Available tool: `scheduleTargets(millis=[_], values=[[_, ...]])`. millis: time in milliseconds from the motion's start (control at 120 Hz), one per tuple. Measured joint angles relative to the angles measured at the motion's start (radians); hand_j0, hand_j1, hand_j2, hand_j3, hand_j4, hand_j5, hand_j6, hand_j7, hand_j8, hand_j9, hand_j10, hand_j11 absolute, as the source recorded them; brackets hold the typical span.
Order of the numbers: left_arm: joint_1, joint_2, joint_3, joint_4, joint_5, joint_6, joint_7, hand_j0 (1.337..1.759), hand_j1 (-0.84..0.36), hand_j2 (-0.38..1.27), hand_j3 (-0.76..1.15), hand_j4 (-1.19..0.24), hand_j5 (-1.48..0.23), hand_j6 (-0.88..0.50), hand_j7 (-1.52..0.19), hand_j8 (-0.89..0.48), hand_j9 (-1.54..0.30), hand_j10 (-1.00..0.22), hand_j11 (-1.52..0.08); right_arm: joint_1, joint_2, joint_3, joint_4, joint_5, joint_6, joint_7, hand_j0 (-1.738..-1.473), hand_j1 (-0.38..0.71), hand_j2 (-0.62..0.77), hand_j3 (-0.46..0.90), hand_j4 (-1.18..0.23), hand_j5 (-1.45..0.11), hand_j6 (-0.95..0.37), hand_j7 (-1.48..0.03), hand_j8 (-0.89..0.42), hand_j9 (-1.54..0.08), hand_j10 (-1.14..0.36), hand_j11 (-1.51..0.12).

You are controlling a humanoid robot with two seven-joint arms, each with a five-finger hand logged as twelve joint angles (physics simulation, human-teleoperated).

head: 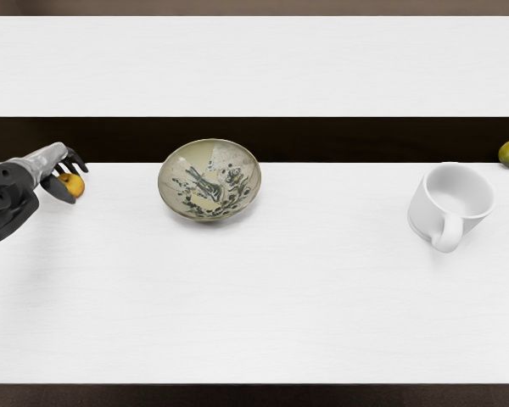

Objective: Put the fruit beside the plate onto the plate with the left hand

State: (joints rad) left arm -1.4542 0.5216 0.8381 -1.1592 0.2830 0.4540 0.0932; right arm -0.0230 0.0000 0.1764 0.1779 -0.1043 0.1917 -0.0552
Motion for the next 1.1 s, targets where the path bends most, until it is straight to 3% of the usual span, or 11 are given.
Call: scheduleTargets(millis=[92,533,1100], values=[[0.006,-0.001,-0.001,0.001,0.005,0.000,-0.001,1.654,-0.29,0.09,0.00,-0.56,-0.71,-0.48,-0.73,-0.42,-0.74,-0.54,-0.74,0.000,0.000,0.000,0.000,0.000,0.000,0.000,-1.658,-0.35,0.00,0.00,0.00,0.00,0.00,0.00,0.00,0.00,0.00,0.00],[0.002,-0.014,0.000,0.007,-0.002,-0.002,0.001,1.655,-0.29,0.30,0.00,-0.63,-0.77,-0.52,-0.79,-0.47,-0.81,-0.61,-0.81,0.000,0.000,0.000,0.000,0.000,0.000,0.000,-1.658,-0.35,0.00,0.00,0.00,0.00,0.00,0.00,0.00,0.00,0.00,0.00],[-0.134,-0.087,-0.015,-0.007,-0.008,-0.048,0.000,1.657,-0.31,0.37,0.00,-0.62,-0.85,-0.50,-0.83,-0.46,-0.83,-0.63,-0.83,0.000,0.000,0.000,0.000,0.000,0.000,0.000,-1.658,-0.35,0.00,0.00,0.00,0.00,0.00,0.00,0.00,0.00,0.00,0.00]])
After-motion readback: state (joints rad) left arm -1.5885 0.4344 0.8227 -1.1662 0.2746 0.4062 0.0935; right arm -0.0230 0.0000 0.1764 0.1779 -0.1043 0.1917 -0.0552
